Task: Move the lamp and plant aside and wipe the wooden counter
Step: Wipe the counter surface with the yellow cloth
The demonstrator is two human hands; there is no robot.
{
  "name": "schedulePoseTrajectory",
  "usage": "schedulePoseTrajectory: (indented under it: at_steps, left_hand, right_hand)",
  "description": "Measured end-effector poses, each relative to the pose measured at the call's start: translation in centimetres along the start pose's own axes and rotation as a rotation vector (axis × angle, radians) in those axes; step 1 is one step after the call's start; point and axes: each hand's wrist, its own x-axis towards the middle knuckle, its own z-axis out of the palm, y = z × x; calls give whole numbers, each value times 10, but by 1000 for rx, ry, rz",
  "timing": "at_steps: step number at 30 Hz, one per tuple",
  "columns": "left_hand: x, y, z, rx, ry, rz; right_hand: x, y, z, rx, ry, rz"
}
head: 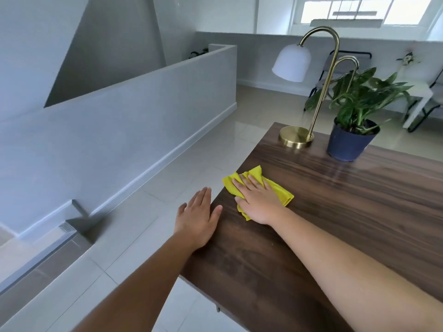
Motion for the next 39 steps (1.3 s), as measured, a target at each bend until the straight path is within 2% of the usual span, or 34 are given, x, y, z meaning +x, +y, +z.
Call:
schedulePoseTrajectory:
  at_steps: [7,13,16,20,23,25,29,31,33,36,39]
  left_hand:
    - [-51,11,6,-62,100,-75]
    - [-74,31,21,-72,77,-45]
    - [-75,32,27,-9,47,-31]
    - [-75,31,30,40,23,-28]
    - [-73,31,30,25,27,-23]
    - [-71,29,30,-16,35,-22]
    - [-69,24,27,-144,51,-36]
    - [-69,24,25,-184,44,-46]
    - [-68,28,22,-190,23,-62]
    - [-66,45,18,-118,8,-126]
    - [-71,75,21,-31,53,-107]
  right_hand:
    - [-90,-30,16,1,-20,-189]
    - [-195,-1,21,13,-31,-284]
    - [-226,39,17,32,-39,-186]
    - [-207,103,8,-18,11,145]
    - [-172,100,6,15,7,297]
    - [-153,65,8,5,6,233]
    - [-168,-21,27,-13,-3,-111]
    - [-199,-32,32,-28,1,-245]
    - [-231,-14,33,-25,14,-288]
    - [-273,37,28,31,28,-171]
    - [-301,111,23,43,60,120]
